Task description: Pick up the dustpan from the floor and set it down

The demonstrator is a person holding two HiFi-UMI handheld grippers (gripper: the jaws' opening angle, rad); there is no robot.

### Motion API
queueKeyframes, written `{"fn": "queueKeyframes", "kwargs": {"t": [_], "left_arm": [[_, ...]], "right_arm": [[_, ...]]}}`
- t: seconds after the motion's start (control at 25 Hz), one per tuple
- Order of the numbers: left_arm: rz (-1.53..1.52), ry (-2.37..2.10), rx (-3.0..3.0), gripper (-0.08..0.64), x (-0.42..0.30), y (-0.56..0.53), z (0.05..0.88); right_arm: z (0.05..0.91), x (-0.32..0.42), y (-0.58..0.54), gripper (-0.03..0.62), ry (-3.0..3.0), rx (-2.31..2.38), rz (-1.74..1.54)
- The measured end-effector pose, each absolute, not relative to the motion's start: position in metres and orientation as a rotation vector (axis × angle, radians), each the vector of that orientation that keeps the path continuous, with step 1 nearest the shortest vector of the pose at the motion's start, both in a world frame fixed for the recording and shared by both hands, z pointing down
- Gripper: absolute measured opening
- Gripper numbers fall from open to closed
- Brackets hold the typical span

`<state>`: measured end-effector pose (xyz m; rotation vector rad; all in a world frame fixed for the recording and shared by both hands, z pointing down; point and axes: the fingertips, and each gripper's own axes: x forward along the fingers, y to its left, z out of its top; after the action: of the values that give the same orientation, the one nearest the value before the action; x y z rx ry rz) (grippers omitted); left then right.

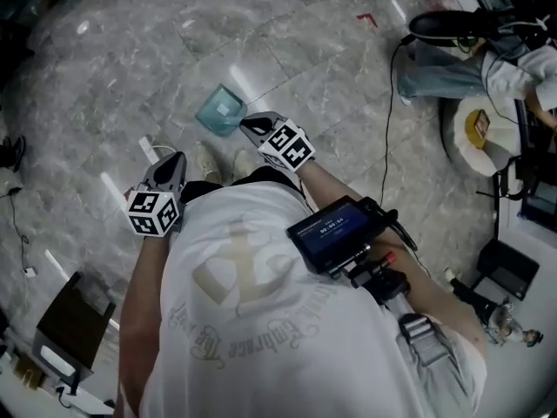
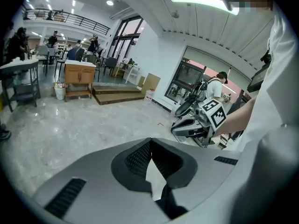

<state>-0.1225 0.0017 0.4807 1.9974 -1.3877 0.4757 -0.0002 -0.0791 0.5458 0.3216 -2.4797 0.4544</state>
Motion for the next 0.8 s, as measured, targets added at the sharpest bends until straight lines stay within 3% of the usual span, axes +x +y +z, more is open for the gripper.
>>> {"fn": "queueKeyframes", "kwargs": {"t": [0.44,0.56,0.8], "left_arm": [[0.410,-1.443,1.928,0.012,-0.163,0.015,0.493],[0.370,-1.458,1.894,0.011,-0.194,0.014,0.507],[0.336,-1.524,1.826,0.012,-0.210,0.029,0.501]], "right_arm": [[0.591,-0.029,-0.083,0.022,-2.321,0.254,0.368],[0.613,-0.054,-0.086,0.122,-2.253,0.197,0.360],[0.634,-0.070,-0.081,0.172,-2.153,0.080,0.286]]}}
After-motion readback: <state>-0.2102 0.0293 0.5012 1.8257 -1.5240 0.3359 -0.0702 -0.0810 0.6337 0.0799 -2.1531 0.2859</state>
